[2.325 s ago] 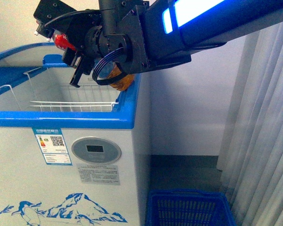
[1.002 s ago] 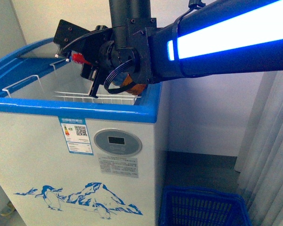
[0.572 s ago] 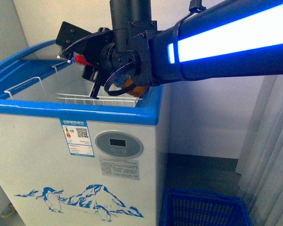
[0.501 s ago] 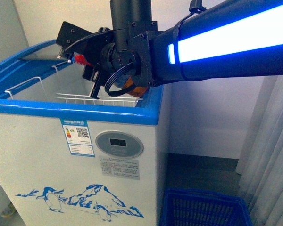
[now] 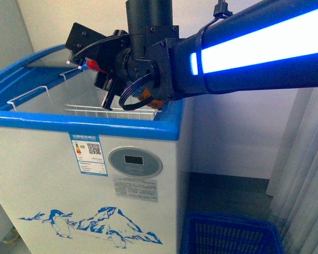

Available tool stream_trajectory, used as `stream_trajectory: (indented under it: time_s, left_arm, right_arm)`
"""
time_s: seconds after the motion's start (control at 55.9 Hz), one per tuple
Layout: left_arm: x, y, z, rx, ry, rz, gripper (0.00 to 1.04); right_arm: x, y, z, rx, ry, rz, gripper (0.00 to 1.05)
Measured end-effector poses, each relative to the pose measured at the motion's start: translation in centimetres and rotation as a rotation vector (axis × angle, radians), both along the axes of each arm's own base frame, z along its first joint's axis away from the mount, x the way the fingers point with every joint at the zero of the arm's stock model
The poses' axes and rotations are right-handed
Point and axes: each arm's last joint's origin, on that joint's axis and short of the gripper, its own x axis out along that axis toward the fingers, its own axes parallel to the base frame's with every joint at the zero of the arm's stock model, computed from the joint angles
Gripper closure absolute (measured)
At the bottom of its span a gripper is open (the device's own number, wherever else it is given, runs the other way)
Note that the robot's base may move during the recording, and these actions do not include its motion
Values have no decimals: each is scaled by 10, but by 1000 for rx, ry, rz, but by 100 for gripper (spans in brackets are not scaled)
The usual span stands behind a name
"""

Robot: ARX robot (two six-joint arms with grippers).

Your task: Put drink in fridge

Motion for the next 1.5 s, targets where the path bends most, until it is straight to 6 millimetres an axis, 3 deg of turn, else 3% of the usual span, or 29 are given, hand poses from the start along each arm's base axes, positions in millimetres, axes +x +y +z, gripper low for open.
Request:
stream_trajectory:
  time_s: [0.215,0.304,0.555,0.948,1.163,1.342,1.503]
  left_arm:
    - [0,0,0,0,0,0,8]
    - [0,0,0,0,0,0,8]
    - [0,0,0,0,-1,0,8]
    - [0,0,0,0,-1,0,8]
    - [0,0,0,0,-1,0,8]
    - [0,0,0,0,-1,0,8]
    - [0,0,0,0,-1,0,8]
  right_arm:
    - [0,0,-1,-1,-11,12,62]
    - [-1,0,-9,-25,-25,34,42]
    - [2,-4,-13,-38,-27,9,6]
    - [3,-6,-8,11,-39,-4,7]
    - [9,-13,26,179,28,-86,7]
    - [14,-25,38,307,155,-169,7]
    - [13,-49,52,407,186,-238,7]
